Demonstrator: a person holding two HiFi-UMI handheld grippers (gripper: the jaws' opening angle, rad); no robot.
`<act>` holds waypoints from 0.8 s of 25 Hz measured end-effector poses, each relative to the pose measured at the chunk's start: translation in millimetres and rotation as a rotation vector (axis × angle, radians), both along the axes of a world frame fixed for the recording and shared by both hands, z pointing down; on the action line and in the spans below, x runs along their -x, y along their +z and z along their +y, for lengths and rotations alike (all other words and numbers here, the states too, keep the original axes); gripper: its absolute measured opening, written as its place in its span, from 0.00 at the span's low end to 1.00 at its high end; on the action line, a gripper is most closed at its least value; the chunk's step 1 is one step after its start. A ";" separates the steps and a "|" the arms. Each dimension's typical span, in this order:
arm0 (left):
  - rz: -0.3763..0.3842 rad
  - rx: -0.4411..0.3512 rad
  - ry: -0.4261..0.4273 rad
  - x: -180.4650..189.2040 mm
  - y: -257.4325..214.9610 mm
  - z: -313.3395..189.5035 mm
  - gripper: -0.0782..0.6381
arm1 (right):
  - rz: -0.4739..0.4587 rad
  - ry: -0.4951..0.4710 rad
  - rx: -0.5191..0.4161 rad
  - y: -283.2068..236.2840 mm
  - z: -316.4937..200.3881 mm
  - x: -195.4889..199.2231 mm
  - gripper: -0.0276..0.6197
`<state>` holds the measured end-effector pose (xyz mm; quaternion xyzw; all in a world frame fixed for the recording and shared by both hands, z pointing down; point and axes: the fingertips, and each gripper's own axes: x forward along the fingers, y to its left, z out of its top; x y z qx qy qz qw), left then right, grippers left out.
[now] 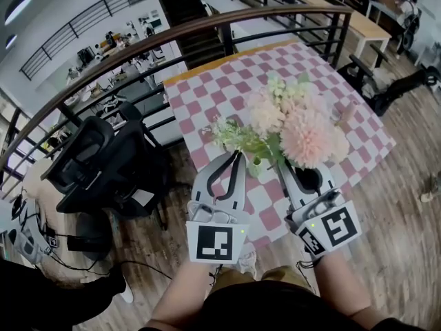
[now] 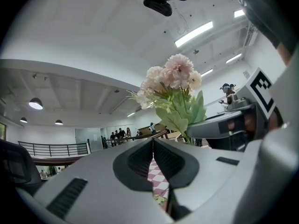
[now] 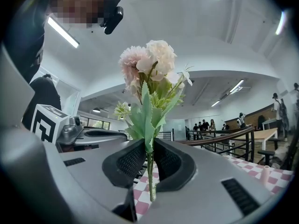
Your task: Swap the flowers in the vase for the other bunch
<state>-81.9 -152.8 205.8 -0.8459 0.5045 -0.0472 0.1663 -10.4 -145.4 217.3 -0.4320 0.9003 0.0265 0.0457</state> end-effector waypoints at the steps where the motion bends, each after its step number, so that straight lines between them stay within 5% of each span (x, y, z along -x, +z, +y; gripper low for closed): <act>1: -0.003 -0.003 0.004 0.1 -0.2 -2.7 0.12 | -0.001 0.002 -0.003 -0.4 -2.4 0.8 0.14; 20: 0.026 0.017 0.079 9.3 9.2 -36.5 0.12 | -0.004 0.033 0.009 5.5 -35.4 17.8 0.14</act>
